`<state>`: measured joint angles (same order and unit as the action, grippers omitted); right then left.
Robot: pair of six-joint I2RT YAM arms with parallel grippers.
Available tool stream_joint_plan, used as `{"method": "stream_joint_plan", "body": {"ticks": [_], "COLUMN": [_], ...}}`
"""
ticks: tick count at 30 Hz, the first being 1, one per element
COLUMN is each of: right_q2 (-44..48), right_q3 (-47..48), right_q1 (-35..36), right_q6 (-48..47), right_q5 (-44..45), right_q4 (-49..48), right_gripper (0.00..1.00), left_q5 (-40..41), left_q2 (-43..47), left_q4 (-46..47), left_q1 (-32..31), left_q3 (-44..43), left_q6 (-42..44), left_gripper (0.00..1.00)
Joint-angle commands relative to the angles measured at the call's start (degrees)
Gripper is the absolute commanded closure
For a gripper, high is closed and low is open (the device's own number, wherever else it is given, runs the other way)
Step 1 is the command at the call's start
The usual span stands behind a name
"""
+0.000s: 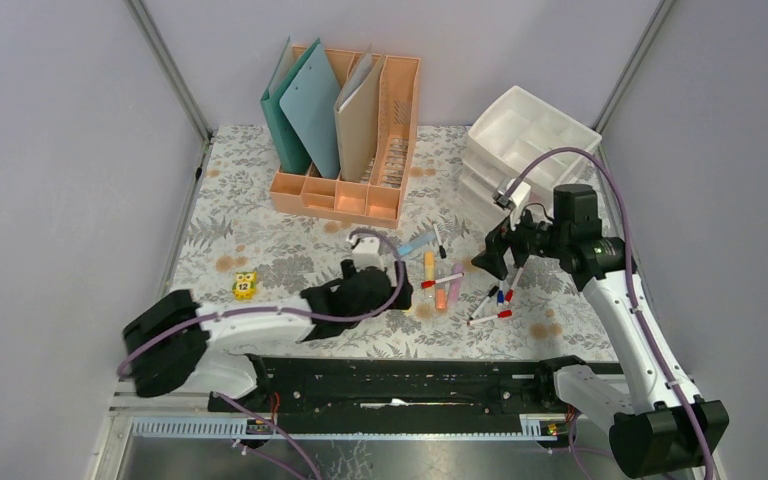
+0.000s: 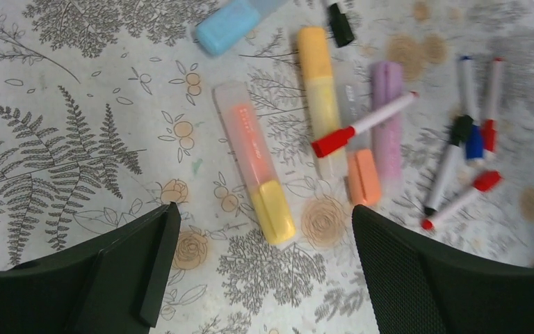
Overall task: Organize the desk
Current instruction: Open the drawer in the storage box.
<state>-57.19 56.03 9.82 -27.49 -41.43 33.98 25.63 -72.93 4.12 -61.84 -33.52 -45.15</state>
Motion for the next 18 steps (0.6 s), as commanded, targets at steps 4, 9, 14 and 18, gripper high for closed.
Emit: {"method": "stream_joint_plan", "body": {"ticks": [4,9,14,18], "right_q2": [1.2,1.1,1.1,0.9], "right_q3": [-0.7,-1.5,-1.8,-2.0], "right_q1": [-3.0,-3.2,-3.5,-3.5], "right_q6": [1.0,4.5,5.4,5.5], "right_q5": [-2.6,-1.3,0.0,-0.1], "right_q4": [-1.7,-10.0,-10.5,-10.7], "right_gripper": [0.12,0.04,0.0,0.0], "left_q5": [11.3,12.2,11.3,11.2], "left_q2": [-17.7,-25.3,-28.5,-31.3], "left_q4": [-19.7,-25.8,-26.3,-28.1], "left_q1": [-1.3,-1.7,-1.7,-1.7], "left_q3": [-18.0,-24.8,-26.9,-29.2], "left_q6": [-9.2,-9.8,-8.7,-8.2], "left_gripper": [0.01,0.08,0.23,0.3]}}
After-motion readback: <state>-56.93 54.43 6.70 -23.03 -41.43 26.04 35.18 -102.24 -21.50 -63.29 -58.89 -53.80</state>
